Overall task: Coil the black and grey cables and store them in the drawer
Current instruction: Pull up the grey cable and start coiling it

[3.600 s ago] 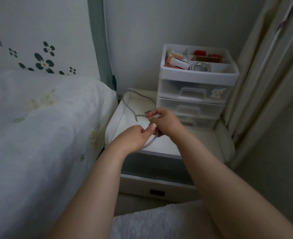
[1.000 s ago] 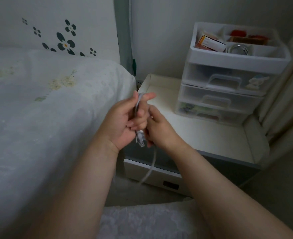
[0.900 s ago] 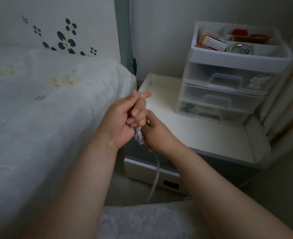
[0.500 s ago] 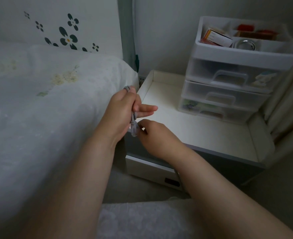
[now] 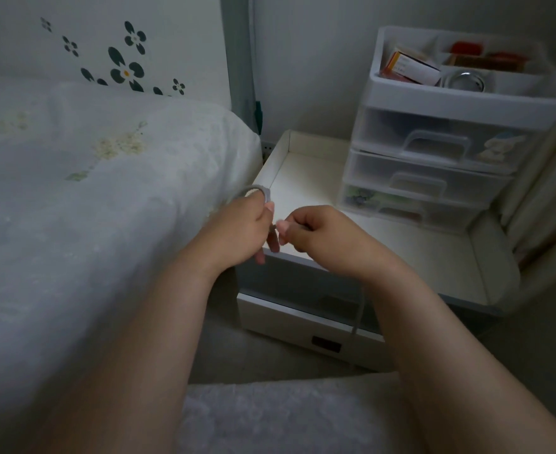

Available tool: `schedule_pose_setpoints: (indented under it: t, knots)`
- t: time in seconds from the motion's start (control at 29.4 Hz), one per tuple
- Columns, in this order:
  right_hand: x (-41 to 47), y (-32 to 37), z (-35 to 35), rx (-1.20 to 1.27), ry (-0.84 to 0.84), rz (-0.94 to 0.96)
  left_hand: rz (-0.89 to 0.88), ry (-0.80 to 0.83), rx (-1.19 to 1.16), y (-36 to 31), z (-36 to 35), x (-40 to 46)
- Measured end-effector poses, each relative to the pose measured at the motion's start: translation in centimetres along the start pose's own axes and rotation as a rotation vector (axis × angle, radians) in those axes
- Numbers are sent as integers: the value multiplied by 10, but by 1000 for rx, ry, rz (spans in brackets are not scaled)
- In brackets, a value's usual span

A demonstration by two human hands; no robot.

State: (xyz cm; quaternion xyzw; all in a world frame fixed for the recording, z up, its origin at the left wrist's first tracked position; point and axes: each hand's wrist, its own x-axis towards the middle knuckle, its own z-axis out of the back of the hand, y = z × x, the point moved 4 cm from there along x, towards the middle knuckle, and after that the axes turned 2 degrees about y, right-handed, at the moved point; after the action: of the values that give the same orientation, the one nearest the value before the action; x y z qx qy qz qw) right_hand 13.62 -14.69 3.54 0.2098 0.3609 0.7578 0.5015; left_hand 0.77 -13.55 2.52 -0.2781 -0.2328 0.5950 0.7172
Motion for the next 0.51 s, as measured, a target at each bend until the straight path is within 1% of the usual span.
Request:
schedule_pose_setpoints:
  t: [0.1,0.2,0.34,0.51]
  knots:
    - [2,-6,5,44,-50,37,-17,93,-169,-1,-1,-1]
    - [5,-11,11,66,-158,89,3,227,-398,-2,-1,-1]
    - [6,-16,21,127,-285,148,35,364,-583,1,-3,-5]
    - [5,-13,23,268,-265,220,0,499,-821,2,-6,-6]
